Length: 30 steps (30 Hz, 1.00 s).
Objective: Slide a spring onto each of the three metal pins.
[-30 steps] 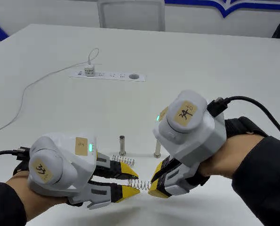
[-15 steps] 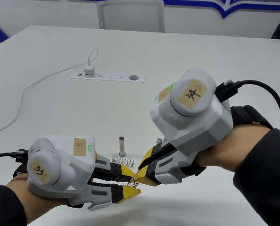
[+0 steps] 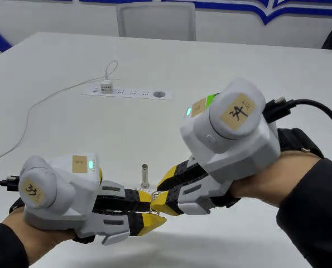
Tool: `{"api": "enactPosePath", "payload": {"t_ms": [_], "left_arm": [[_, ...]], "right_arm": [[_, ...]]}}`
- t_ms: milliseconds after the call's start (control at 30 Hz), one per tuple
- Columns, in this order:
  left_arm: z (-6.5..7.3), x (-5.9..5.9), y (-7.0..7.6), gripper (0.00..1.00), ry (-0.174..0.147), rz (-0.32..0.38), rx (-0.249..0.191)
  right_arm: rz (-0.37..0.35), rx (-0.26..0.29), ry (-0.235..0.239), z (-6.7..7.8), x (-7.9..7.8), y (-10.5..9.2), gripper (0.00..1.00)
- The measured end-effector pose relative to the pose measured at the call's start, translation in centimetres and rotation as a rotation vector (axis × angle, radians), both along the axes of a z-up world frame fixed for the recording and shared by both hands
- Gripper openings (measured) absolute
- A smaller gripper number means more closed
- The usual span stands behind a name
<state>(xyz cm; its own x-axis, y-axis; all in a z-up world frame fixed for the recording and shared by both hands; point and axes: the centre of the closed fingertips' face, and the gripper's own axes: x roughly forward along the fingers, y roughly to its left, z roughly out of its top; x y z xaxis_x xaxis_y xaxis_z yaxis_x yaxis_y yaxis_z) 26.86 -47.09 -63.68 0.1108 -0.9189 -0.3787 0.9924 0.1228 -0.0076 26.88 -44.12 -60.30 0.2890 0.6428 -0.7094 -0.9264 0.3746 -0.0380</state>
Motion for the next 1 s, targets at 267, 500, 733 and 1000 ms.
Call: {"api": "enactPosePath", "payload": {"t_ms": [267,500,733,1000], "left_arm": [[0.66,0.2,-0.05,0.11,0.03,0.019,-0.045],[0.96,0.13,-0.21,0.11,0.033,0.019,-0.061],[0.96,0.11,-0.23,0.11,0.032,0.022,-0.061],[0.87,0.08,-0.29,0.11,0.037,0.022,-0.058]], "right_arm": [[-0.019,0.027,-0.013,0.29,0.45,0.35,0.12],[-0.023,0.049,-0.008,0.51,0.49,0.74,0.12],[-0.017,0.054,-0.012,0.46,0.5,0.96,0.12],[-0.017,0.058,-0.019,0.43,0.61,1.01,0.12]]}}
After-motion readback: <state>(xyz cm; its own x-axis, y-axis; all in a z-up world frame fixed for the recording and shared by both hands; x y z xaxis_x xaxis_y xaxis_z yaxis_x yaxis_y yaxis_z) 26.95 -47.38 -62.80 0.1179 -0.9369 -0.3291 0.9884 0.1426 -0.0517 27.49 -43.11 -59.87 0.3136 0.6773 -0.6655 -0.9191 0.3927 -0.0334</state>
